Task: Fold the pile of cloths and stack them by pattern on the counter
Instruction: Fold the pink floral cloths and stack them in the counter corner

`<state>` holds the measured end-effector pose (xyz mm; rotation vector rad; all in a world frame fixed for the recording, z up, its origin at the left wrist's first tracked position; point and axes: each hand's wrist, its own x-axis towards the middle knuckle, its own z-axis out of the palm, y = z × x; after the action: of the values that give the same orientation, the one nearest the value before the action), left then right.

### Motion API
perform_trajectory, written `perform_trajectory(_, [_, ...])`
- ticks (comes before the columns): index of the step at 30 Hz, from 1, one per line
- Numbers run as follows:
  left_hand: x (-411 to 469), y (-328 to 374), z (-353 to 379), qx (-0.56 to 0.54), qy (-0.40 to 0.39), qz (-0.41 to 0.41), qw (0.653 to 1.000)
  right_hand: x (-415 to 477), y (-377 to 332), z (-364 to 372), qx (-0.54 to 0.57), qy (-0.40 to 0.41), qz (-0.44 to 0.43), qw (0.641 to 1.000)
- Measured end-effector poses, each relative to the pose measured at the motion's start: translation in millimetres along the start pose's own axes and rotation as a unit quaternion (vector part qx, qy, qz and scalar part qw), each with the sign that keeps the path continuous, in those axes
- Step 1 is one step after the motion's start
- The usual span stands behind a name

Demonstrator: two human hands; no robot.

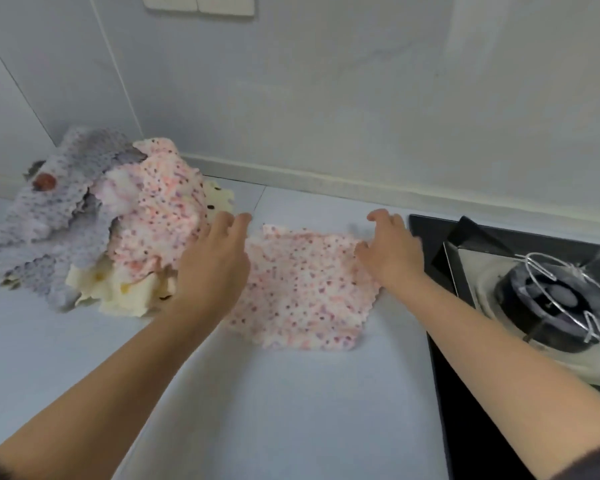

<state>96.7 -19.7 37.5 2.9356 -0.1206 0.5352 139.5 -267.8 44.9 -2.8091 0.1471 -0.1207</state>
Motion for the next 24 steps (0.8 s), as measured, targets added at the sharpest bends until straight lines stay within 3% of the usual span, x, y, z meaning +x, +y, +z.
perform_trajectory(2, [-6.7,2.0,9.1,0.016,0.051,0.132,0.990,-11.2,-1.5,4.4,-0.074,0.074,-0.114,0.988])
perform_trajectory(4, [-14.7,4.8,17.4,-0.008,-0.001,0.212,0.977,-24.6,-4.2,12.9,-0.046,0.062,-0.178,0.981])
perform_trajectory(6, [-26.7,5.1,25.6,-0.032,-0.098,0.201,0.974,-39.8,-4.8,24.7,-0.036,0.006,-0.198,0.979])
perform_trajectory(8, [-38.1,6.3,27.2,-0.035,-0.136,0.172,0.975,-53.2,-2.7,32.2,-0.053,-0.037,-0.202,0.977])
perform_trajectory(11, [-61.5,12.6,18.2,-0.035,-0.092,0.157,0.983,-83.7,5.7,33.7,-0.021,-0.001,-0.220,0.975])
perform_trajectory(14, [-95.9,14.7,6.1,-0.122,-0.012,0.175,0.977,-120.2,12.6,29.5,0.027,0.042,-0.234,0.971])
perform_trajectory(17, [-117.7,13.4,2.9,-0.188,-0.036,0.233,0.954,-145.5,15.8,27.7,0.089,-0.007,-0.236,0.968])
perform_trajectory(19, [-123.3,15.8,2.9,-0.221,-0.023,0.194,0.956,-162.6,15.2,27.8,0.118,-0.045,-0.247,0.961])
perform_trajectory(21, [-125.2,19.8,2.8,-0.247,0.004,0.147,0.958,-174.5,11.9,28.7,0.097,-0.048,-0.252,0.962])
perform_trajectory(24, [-127.7,17.4,5.0,-0.261,0.020,0.141,0.955,-182.3,2.2,29.5,0.001,0.033,-0.259,0.965])
